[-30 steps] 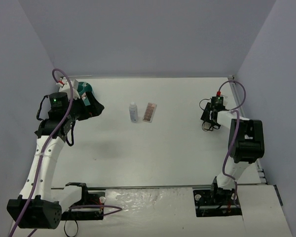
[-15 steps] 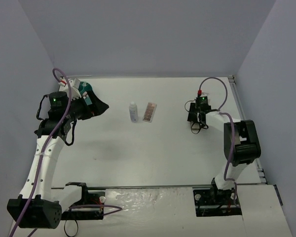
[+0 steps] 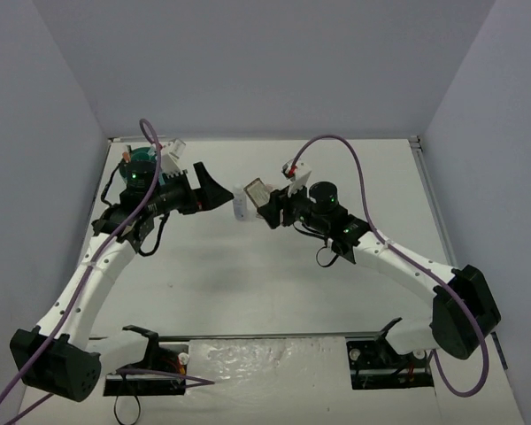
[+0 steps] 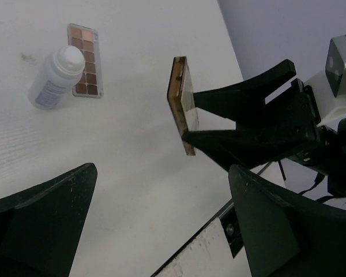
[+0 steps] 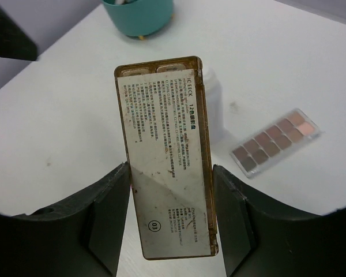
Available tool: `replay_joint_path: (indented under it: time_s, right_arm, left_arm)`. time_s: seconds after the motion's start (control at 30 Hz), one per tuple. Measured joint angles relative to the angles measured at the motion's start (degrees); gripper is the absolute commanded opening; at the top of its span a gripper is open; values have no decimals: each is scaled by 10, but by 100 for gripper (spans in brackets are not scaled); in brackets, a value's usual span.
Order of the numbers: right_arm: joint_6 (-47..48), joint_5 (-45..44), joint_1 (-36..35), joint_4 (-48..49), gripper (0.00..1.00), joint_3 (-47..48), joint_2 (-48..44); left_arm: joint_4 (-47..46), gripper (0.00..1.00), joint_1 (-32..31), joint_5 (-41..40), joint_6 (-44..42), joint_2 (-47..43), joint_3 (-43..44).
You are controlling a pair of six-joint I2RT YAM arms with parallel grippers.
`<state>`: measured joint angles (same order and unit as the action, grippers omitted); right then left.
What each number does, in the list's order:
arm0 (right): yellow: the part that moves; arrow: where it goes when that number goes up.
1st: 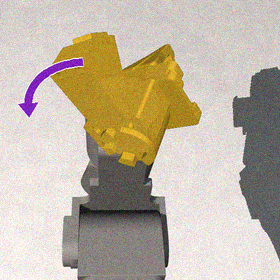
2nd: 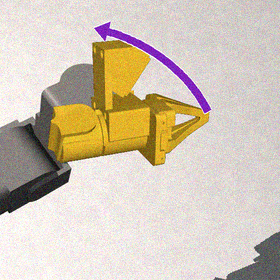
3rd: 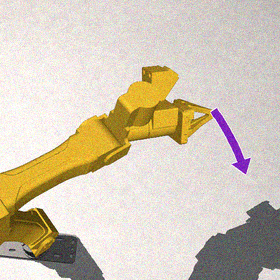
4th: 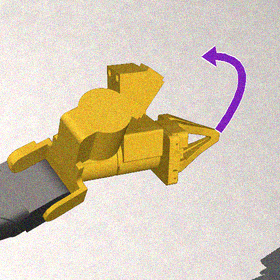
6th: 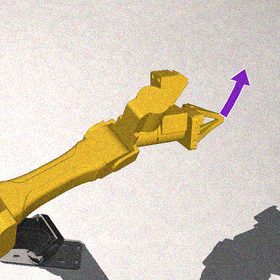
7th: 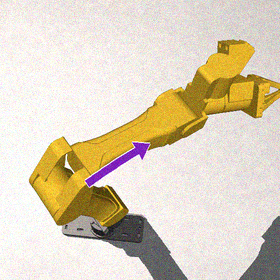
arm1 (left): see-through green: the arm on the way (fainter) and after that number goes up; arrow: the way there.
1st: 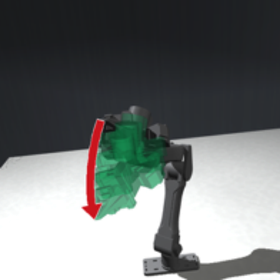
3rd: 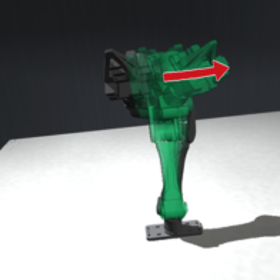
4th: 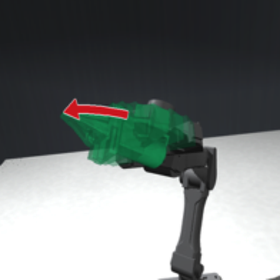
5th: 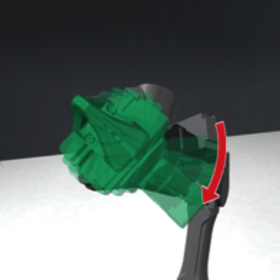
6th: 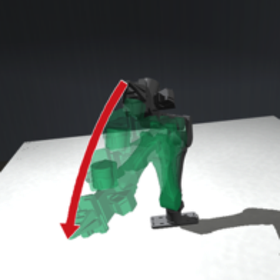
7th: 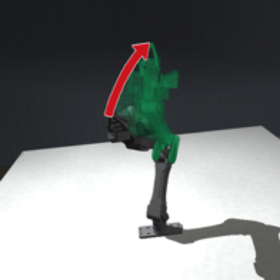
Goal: Organize the makeup
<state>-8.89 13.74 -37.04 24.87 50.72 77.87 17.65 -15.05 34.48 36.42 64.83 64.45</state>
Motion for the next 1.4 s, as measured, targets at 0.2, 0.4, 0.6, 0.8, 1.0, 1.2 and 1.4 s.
replay_joint_path:
  time_s: [0.2, 0.4, 0.6, 0.8, 1.0, 1.2, 1.4]
  right_arm:
    - [2, 53, -42, 42, 13, -1, 0]
    - [-3, 85, -50, 83, 14, -2, 0]
    - [-7, 100, -51, 93, 15, -4, 0]
    - [-11, 108, -51, 96, 16, -4, 0]
    - [-13, 111, -51, 97, 17, -4, 0]
    - [-12, 110, -51, 97, 32, -4, 2]
    - [-10, 109, -51, 96, 78, -4, 2]
  left_arm:
    - [-23, 97, -35, -15, 15, 11, 1]
    - [-32, 83, -53, -33, 22, 15, 3]
    - [-38, 57, -76, -49, 24, 37, 12]
    - [-42, 35, -96, -59, 24, 50, 19]
    - [-43, 12, -106, -69, 20, 54, 22]
    - [-42, 0, -111, -83, 16, 54, 24]
    - [-39, 0, -113, -91, 8, 54, 25]
